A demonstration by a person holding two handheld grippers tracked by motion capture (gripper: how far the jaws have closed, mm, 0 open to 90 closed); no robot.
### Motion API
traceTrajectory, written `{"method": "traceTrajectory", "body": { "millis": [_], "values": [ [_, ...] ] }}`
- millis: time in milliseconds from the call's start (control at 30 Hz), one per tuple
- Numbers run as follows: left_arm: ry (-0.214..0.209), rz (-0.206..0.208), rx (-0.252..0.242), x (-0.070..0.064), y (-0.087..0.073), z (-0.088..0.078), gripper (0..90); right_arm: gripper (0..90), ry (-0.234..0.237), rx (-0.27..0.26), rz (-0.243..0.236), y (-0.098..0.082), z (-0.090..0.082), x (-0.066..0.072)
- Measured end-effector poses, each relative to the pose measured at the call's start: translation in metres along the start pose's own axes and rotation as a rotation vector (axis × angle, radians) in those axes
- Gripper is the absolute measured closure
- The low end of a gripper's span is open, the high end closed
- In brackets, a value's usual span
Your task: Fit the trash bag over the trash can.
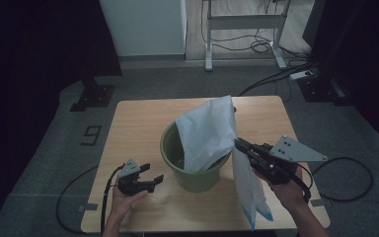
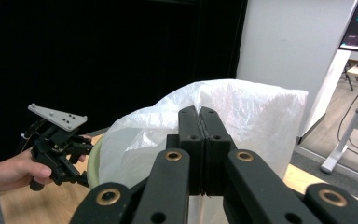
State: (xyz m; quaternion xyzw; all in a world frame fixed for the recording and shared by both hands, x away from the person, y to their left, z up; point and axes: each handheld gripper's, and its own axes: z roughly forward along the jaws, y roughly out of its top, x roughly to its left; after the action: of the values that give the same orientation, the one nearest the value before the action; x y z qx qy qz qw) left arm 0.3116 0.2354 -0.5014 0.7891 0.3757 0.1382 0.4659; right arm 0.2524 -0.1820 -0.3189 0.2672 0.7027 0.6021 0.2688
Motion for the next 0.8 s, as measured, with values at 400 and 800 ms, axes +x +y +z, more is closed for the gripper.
{"method": "traceTrajectory", "body": {
  "millis": [400, 800],
  "values": [
    [-0.004, -0.004, -0.009, -0.001, 0.001, -0.001, 23.2, 88.0, 0.004, 0.015, 0.004, -0.001, 0.001, -0.006],
    [0.003, 0.005, -0.031, -0.002, 0.004, -0.006, 24.2, 86.7, 0.074, 0.146, 0.049, -0.036, 0.061, 0.003]
  ]
}}
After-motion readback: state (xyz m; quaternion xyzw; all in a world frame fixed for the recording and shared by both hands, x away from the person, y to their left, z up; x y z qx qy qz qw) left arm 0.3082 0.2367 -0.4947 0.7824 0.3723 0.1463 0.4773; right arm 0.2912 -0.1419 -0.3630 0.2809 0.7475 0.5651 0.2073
